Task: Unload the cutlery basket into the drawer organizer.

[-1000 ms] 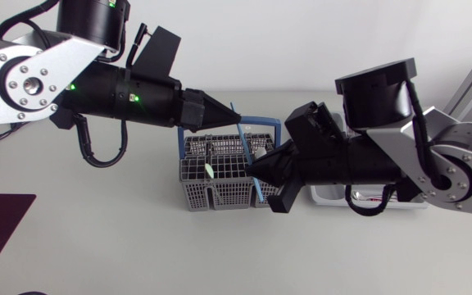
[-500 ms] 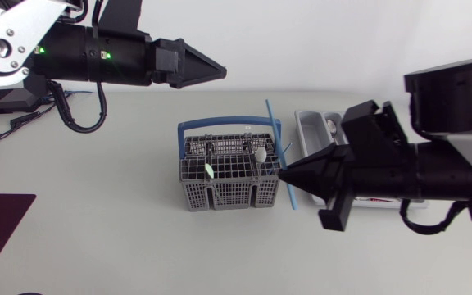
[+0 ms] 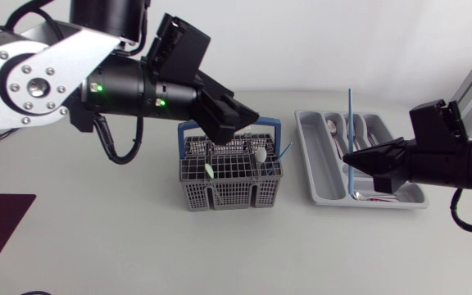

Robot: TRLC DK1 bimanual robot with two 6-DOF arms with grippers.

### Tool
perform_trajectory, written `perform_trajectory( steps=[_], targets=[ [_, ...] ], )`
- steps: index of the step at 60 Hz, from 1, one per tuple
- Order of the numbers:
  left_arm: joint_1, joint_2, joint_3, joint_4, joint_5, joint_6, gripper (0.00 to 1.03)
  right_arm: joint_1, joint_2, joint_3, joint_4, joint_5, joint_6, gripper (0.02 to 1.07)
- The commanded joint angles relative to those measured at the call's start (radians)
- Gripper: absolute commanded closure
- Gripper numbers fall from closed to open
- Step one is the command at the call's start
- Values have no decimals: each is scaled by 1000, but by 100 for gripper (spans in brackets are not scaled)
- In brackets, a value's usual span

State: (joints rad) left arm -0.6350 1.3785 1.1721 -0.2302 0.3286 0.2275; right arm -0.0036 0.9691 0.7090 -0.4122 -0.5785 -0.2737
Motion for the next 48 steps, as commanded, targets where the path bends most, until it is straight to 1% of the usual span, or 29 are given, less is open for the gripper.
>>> perform_trajectory(
  steps=[1, 4, 7, 10, 14, 15, 23, 30, 33, 36, 43, 48],
  targets=[
    [-38, 42, -12, -15, -40, 87, 5, -42, 100, 32, 21, 5, 8, 101],
    [-55, 67, 3, -38, -79, 121, 5, -52, 164, 53, 44, 26, 34, 101],
    [-69, 90, 21, -61, -94, 142, 5, -52, 220, 73, 59, 57, 48, 101],
    [-84, 134, 60, -109, -126, 176, 6, -50, 290, 104, 70, 83, 71, 101],
    [-94, 157, 83, -135, -140, 193, 6, -39, 361, 139, 85, 115, 99, 101],
    [-103, 179, 101, -153, -160, 213, 6, -30, 385, 150, 95, 126, 114, 101],
    [-129, 231, 152, -195, -214, 256, 6, 8, 528, 233, 108, 189, 168, 101],
    [-149, 264, 179, -207, -243, 283, 6, 33, 632, 305, 110, 230, 203, 101],
    [-152, 281, 190, -208, -255, 297, 6, 50, 683, 340, 110, 272, 222, 101],
    [-157, 295, 199, -212, -266, 311, 6, 54, 724, 371, 104, 287, 237, 101],
    [-157, 324, 216, -213, -273, 345, 6, 70, 806, 426, 101, 350, 266, 101],
    [-157, 346, 228, -213, -276, 369, 6, 73, 862, 461, 96, 378, 283, 101]
  ],
)
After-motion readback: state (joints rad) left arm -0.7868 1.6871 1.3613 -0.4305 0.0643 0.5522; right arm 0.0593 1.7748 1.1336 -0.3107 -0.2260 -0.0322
